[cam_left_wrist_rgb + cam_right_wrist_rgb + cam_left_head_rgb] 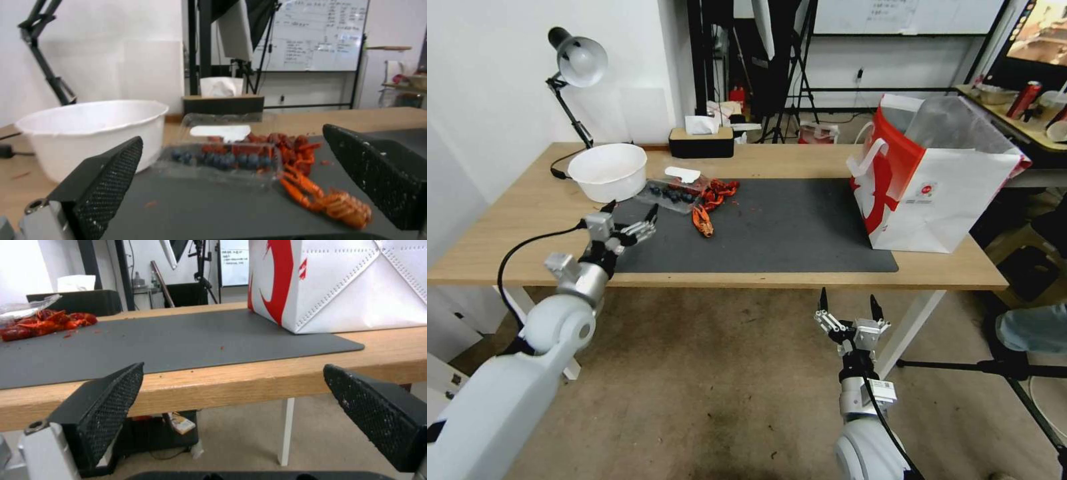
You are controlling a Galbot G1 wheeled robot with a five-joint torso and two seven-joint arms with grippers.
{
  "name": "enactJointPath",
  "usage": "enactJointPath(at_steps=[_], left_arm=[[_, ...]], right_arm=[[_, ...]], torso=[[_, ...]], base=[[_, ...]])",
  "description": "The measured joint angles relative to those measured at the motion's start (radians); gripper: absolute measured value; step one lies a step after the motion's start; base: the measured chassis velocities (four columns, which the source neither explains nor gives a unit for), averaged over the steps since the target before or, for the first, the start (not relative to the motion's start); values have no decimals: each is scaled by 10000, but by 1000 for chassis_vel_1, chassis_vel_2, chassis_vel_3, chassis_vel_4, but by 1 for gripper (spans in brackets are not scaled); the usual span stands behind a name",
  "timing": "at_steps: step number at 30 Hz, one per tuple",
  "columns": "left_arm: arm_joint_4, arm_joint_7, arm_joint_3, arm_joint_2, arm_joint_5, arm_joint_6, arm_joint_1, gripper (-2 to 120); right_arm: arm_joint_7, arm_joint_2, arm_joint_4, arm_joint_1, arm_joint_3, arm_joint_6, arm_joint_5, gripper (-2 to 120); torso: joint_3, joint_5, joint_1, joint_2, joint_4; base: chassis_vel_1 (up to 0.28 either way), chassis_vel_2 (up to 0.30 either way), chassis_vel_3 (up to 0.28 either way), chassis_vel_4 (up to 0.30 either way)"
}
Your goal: Pick up the trash from the table and place it into the takeout bag.
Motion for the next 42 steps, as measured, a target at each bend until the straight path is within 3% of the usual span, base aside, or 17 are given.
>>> enactJointPath(at_steps=[24,36,42], left_arm=[[-519,112,-2060,-1207,1032,-1040,2842,100],[-513,443,-2475,-1612,1237,-1702,3675,100],[-325,933,-2581,-1778,1217,-2371,4245,100]], right_arm=[[-4,-58,76,-11,48,7,101,100],[-1,-46,92,25,35,4,113,100],[1,-36,120,16,30,-2,116,100]], torso=[[0,3,1,-1,0],[0,3,1,-1,0],[0,1,1,-1,2]], base=[[0,0,0,0],[0,0,0,0],[0,0,0,0]])
